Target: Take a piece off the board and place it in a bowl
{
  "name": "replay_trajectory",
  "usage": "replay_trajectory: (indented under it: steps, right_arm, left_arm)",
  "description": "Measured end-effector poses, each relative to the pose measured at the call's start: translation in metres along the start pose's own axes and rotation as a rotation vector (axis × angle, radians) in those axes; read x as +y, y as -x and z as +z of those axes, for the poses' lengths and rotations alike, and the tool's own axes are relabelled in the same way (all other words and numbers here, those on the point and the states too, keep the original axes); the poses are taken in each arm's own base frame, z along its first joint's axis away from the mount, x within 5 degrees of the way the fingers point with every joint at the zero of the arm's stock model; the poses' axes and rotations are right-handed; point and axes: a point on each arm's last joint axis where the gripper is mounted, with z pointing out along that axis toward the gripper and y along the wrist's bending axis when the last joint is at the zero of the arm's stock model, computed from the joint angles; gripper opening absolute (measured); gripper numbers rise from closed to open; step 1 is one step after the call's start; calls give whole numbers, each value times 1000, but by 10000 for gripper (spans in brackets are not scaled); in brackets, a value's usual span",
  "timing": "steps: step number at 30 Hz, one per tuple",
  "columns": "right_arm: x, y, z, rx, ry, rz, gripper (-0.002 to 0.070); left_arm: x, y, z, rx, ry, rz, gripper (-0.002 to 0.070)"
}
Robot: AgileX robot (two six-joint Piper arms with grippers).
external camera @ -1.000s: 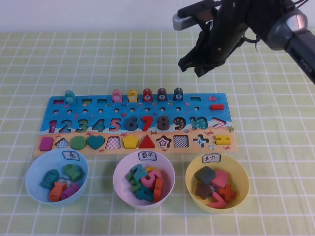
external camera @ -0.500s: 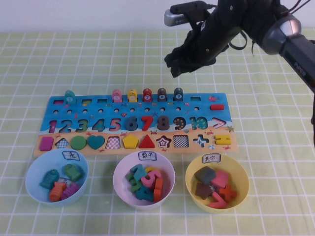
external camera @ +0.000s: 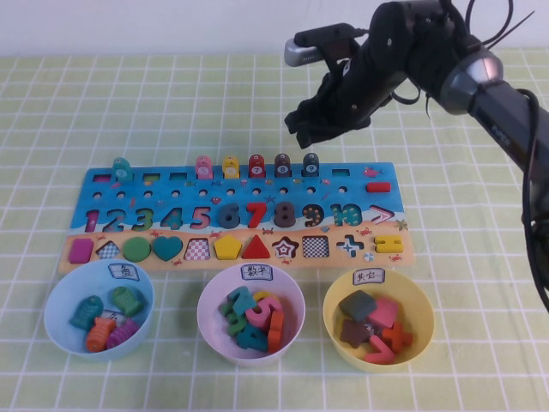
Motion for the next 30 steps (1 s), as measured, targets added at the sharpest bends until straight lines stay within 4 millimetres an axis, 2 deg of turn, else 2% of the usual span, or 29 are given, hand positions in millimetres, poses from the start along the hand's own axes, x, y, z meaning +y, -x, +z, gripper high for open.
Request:
replay_trajectory:
  steps: [10,30]
  right_arm:
    - [-5,-7,26,16,-8,6,350]
    - [-9,-13,43,31,-12,11,349]
  left_arm:
    - [0,0,0,0,1,2,-5]
    - [0,0,0,0,2,4,-4]
